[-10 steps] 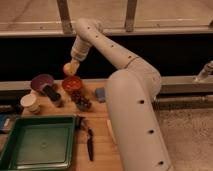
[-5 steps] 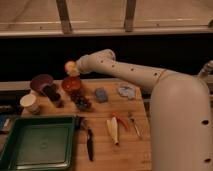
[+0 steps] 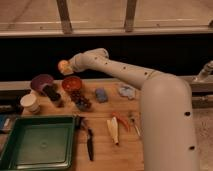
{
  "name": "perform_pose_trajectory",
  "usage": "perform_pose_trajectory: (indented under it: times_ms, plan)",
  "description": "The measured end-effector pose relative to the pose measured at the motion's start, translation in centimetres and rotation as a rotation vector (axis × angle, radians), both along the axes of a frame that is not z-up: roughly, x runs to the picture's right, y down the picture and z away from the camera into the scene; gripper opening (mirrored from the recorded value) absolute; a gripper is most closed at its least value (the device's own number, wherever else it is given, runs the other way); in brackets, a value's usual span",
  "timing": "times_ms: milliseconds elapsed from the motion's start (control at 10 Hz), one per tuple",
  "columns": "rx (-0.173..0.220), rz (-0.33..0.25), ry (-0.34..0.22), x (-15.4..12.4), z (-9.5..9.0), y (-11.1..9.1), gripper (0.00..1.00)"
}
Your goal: Place apple in purple bowl
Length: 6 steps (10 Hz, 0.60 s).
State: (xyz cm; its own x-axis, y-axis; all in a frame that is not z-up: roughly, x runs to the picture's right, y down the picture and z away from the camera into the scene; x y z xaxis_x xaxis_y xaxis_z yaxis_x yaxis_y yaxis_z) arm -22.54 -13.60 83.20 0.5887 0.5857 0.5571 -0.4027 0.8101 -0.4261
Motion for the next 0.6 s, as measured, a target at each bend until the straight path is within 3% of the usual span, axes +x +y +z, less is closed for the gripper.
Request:
perform_pose_trajectory:
  times_ms: [600]
  plan:
    - [-0.046,-0.123,-0.083,-3.3,-0.3,0.1,0.0]
